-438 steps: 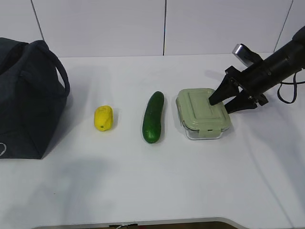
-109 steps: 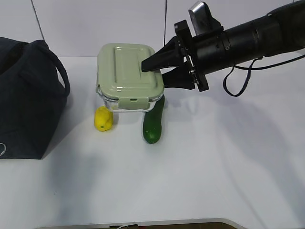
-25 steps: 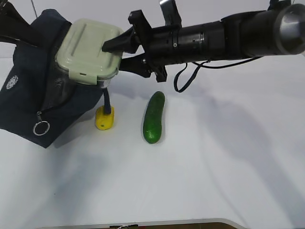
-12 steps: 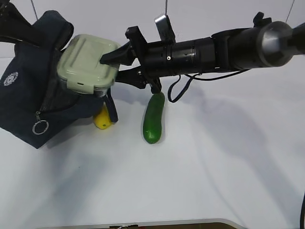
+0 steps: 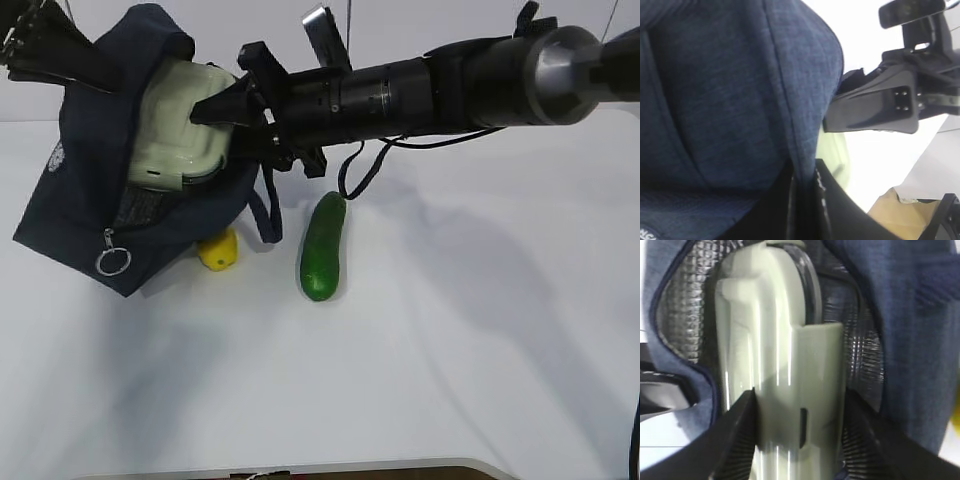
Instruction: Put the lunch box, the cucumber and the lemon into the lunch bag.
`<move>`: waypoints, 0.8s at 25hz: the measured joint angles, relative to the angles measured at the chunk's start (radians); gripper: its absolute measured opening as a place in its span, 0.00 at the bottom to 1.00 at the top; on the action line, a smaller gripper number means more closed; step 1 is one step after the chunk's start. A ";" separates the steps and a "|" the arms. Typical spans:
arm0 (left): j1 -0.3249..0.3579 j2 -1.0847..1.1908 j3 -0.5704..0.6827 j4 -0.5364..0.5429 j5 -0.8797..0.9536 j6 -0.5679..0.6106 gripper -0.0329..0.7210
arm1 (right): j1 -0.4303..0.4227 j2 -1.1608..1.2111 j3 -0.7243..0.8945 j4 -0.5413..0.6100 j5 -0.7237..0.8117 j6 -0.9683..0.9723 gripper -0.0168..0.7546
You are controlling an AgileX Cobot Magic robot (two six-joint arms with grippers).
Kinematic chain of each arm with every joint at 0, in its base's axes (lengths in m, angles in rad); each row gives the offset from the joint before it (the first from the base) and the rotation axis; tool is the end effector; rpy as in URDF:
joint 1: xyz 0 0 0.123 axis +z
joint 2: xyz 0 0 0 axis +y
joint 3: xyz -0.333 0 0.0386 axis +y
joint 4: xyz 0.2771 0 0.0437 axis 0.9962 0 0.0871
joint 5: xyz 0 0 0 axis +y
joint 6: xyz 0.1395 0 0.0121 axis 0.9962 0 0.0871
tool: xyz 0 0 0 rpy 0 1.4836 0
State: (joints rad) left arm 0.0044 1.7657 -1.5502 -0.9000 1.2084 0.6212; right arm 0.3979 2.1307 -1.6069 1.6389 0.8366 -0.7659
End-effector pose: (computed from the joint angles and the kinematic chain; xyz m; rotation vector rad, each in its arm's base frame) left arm 0.4216 -0.1007 0.3386 0.4699 2.4326 -1.0155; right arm 0.4754 0.3124 0.2507 -0.0937 2.1840 1.6127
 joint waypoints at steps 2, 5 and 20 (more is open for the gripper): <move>-0.001 0.000 0.000 -0.011 0.000 0.000 0.04 | 0.002 0.000 0.000 -0.015 -0.017 0.000 0.51; -0.012 0.000 0.000 -0.031 0.000 -0.004 0.04 | 0.002 0.000 0.000 -0.018 -0.039 0.000 0.51; -0.028 0.040 0.000 -0.055 0.000 -0.008 0.04 | 0.042 0.000 0.000 -0.026 -0.144 -0.022 0.51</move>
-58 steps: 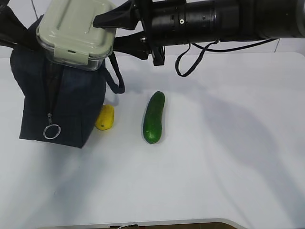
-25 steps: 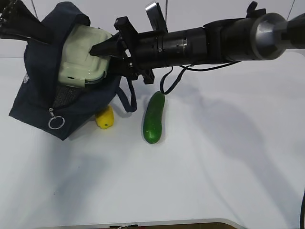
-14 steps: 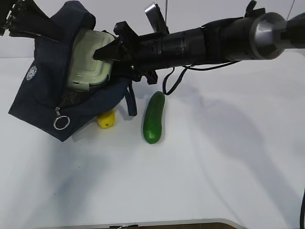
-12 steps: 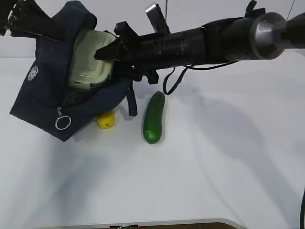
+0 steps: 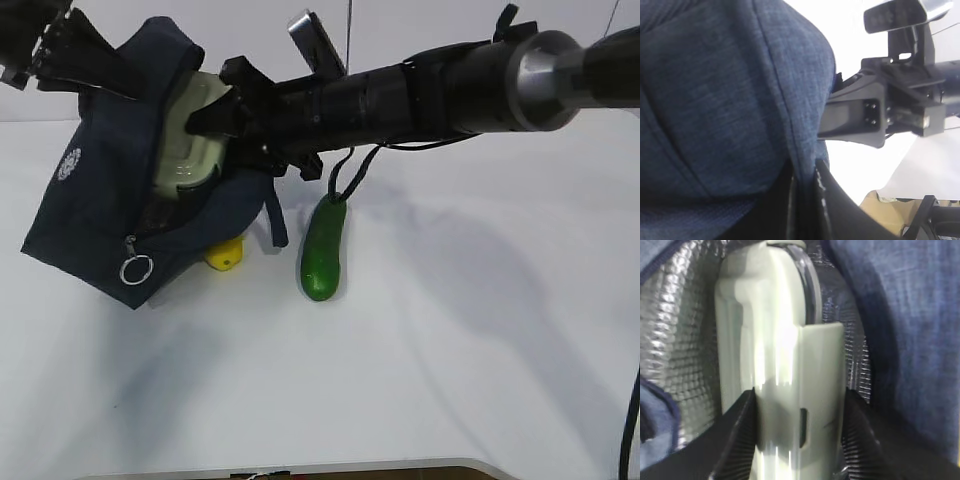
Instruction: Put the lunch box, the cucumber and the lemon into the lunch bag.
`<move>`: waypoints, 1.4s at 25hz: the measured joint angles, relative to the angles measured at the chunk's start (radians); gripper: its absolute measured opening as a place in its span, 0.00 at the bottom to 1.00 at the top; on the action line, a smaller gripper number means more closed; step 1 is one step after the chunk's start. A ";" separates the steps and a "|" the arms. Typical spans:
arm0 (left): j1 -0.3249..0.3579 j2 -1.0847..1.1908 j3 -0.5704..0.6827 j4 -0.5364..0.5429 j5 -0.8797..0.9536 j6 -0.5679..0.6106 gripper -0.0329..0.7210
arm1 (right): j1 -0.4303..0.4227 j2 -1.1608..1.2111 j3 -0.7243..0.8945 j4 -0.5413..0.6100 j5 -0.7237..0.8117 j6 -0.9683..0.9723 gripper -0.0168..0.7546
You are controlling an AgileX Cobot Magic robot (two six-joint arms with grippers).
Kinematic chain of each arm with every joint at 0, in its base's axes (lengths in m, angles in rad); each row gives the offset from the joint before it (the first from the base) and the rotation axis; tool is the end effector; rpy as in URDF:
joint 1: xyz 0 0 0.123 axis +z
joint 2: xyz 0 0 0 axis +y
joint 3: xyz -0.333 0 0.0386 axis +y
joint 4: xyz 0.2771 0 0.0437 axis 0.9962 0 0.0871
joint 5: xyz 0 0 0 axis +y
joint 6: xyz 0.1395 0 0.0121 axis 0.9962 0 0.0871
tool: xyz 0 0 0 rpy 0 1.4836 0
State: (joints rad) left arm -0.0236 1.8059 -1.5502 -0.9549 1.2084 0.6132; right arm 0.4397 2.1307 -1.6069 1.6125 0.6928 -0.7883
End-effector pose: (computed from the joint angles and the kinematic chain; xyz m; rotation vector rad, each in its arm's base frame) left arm 0.4278 -0.1170 0.3271 0.4509 2.4379 -1.1096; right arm 0.4782 0.3238 0.2417 -0.0783 2.1967 1.4617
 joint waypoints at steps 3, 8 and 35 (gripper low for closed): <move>0.000 0.000 0.000 0.000 0.000 0.000 0.04 | 0.011 0.015 -0.006 0.004 -0.005 -0.006 0.51; -0.002 0.000 0.000 0.010 0.000 0.000 0.04 | 0.045 0.071 -0.021 0.036 -0.003 -0.010 0.51; -0.002 0.000 0.000 0.086 0.000 -0.019 0.04 | 0.074 0.145 -0.068 0.053 -0.017 -0.012 0.56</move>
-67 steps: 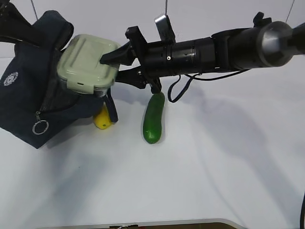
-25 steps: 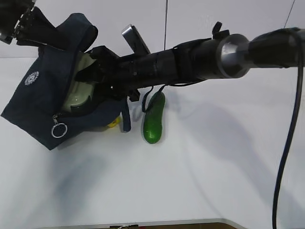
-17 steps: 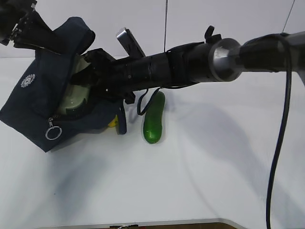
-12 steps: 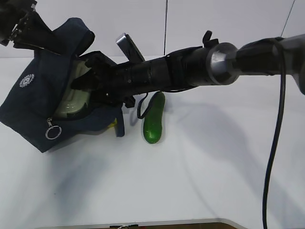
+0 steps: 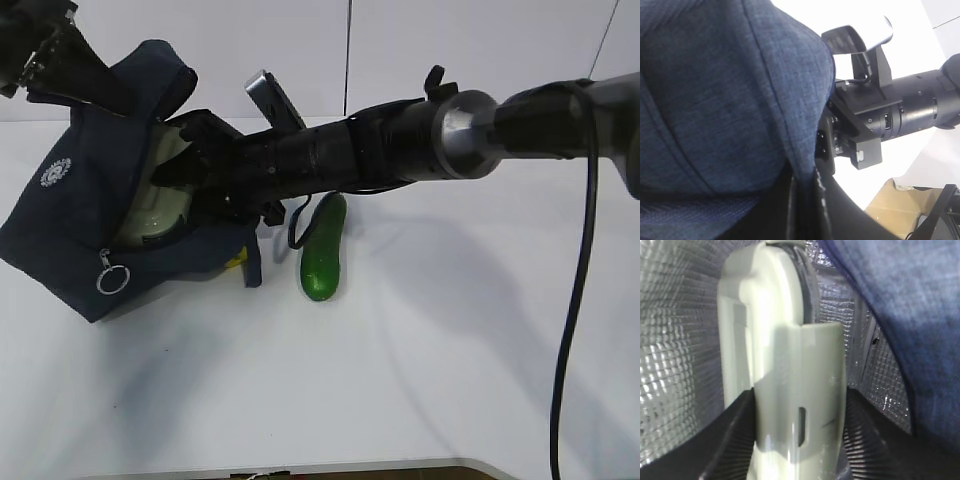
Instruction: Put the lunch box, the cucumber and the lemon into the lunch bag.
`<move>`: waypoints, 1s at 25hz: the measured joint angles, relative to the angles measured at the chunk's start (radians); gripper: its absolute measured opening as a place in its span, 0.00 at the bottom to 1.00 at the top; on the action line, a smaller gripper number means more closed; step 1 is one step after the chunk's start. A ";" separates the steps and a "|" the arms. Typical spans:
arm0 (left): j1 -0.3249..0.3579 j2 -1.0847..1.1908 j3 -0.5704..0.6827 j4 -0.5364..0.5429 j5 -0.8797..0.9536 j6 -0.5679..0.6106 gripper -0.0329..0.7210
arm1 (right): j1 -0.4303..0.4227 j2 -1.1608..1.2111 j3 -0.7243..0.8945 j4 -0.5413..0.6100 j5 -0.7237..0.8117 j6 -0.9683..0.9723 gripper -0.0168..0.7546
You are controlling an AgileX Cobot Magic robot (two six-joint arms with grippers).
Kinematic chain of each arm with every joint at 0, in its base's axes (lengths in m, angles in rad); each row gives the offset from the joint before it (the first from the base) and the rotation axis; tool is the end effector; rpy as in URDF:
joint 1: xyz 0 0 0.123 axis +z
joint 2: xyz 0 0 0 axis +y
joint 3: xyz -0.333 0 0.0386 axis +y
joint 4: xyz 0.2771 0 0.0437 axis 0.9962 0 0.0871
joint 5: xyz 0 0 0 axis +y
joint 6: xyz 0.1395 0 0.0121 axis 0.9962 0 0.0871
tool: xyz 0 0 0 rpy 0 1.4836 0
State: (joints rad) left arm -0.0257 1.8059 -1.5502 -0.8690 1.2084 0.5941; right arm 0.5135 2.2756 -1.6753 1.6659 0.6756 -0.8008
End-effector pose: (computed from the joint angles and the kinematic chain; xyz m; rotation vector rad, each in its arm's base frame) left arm 0.4262 -0.1110 0.3184 0.4761 2.5001 -1.0221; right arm 0.4778 0.3696 0.1848 -0.0674 2.2709 1.5033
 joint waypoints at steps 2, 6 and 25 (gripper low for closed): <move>0.000 0.000 0.000 0.005 0.000 0.000 0.04 | 0.000 0.000 0.000 0.002 -0.001 0.000 0.56; 0.000 0.000 0.000 0.032 0.000 -0.012 0.04 | 0.000 0.000 0.000 0.002 -0.001 0.000 0.56; 0.000 0.000 0.000 0.053 0.002 -0.019 0.04 | 0.000 0.000 -0.010 0.032 0.017 0.010 0.63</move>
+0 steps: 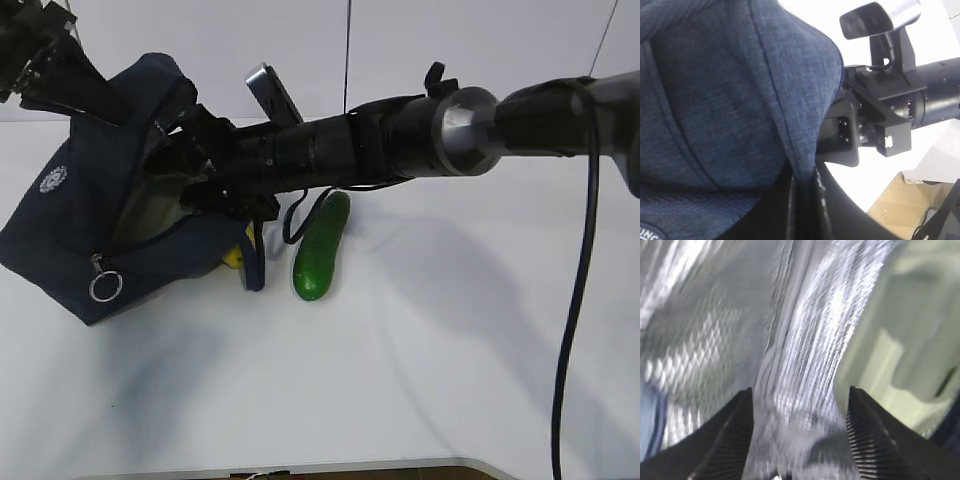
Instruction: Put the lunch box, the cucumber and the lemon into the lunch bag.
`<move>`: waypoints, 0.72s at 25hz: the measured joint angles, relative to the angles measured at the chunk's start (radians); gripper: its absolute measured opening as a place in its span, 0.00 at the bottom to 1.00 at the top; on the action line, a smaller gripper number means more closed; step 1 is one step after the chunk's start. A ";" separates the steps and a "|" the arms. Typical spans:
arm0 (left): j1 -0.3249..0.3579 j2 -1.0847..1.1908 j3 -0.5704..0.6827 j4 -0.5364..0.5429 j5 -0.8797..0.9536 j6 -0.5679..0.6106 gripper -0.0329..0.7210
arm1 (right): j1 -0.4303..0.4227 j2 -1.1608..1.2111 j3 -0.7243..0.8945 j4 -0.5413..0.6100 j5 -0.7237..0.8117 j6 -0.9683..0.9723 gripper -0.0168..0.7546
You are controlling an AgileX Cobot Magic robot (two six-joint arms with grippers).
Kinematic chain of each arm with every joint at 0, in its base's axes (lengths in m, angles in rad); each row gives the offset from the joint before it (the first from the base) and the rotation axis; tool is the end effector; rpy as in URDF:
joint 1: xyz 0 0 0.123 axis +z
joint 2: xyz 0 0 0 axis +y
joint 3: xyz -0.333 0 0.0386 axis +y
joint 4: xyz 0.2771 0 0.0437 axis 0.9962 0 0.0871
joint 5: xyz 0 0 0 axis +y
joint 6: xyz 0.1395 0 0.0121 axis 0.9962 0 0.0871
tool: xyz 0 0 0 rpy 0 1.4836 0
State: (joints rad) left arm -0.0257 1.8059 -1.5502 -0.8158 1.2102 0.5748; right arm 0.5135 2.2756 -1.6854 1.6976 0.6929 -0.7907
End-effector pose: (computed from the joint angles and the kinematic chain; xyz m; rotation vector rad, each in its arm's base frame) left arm 0.4252 -0.1064 0.3132 0.4814 2.5413 -0.9695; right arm 0.4785 0.3718 0.1918 -0.0395 2.2511 1.5527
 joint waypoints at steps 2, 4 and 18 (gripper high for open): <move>0.000 0.000 0.000 0.000 0.000 -0.003 0.04 | 0.000 0.000 0.000 0.000 0.005 0.000 0.63; 0.000 0.000 0.000 0.000 0.000 -0.010 0.04 | 0.000 0.000 0.000 0.000 0.021 -0.024 0.63; 0.078 0.000 0.000 -0.019 0.006 -0.092 0.04 | -0.002 -0.006 0.000 -0.132 0.110 -0.093 0.63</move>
State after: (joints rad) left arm 0.0526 1.8059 -1.5502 -0.8350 1.2161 0.4827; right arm 0.5116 2.2696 -1.6854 1.5660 0.8031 -0.8837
